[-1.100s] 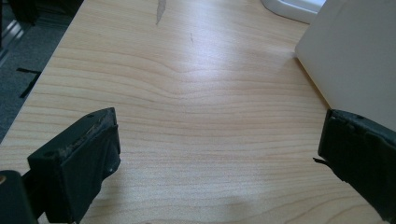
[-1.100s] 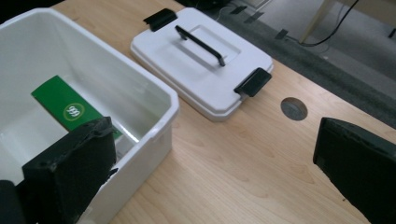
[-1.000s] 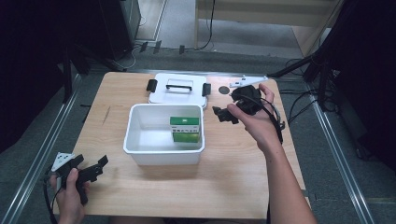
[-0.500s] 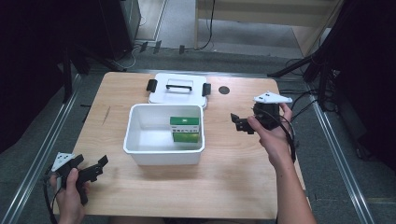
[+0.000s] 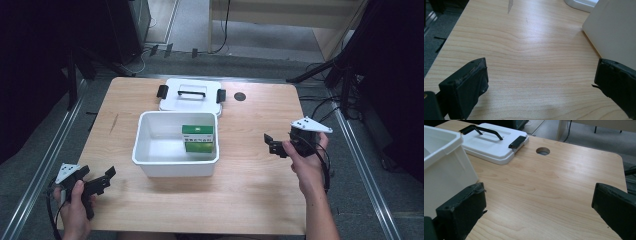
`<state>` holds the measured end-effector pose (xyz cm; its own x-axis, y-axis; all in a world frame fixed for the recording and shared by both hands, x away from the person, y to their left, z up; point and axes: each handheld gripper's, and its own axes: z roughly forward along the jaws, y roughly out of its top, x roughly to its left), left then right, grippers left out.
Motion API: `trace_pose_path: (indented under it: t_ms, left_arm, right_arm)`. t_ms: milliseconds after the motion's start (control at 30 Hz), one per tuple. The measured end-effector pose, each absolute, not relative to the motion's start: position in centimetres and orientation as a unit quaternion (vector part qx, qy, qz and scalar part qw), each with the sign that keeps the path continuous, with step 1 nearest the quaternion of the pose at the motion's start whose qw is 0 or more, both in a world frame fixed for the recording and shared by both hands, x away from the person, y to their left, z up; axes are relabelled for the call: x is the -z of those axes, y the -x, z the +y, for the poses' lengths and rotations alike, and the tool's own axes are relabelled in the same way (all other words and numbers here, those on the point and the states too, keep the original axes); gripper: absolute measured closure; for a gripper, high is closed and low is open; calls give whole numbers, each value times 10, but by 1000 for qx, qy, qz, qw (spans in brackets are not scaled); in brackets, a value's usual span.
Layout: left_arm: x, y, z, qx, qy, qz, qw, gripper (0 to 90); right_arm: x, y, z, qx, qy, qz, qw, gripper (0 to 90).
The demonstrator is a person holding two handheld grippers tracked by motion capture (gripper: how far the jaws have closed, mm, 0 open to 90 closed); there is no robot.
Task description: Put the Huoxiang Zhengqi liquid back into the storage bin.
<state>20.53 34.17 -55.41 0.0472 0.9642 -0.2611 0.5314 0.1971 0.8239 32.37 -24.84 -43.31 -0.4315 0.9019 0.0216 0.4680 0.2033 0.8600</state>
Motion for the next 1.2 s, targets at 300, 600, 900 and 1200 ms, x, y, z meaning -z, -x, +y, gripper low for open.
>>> trace_pose_path:
  t_ms: [300, 600, 900, 1200]
  left_arm:
    - [554, -205, 342, -251, -582, 643, 430, 0]
    - [554, -205, 341, -253, -583, 643, 429, 0]
    - [554, -205, 340, -256, -582, 643, 427, 0]
    - [554, -205, 340, -256, -582, 643, 427, 0]
  right_arm:
    - [454, -311, -269, -428, -487, 714, 265, 0]
    - [485, -292, -297, -428, -513, 695, 266, 0]
    - [512, -271, -319, -425, -532, 683, 265, 0]
    - [530, -250, -337, -431, -543, 669, 267, 0]
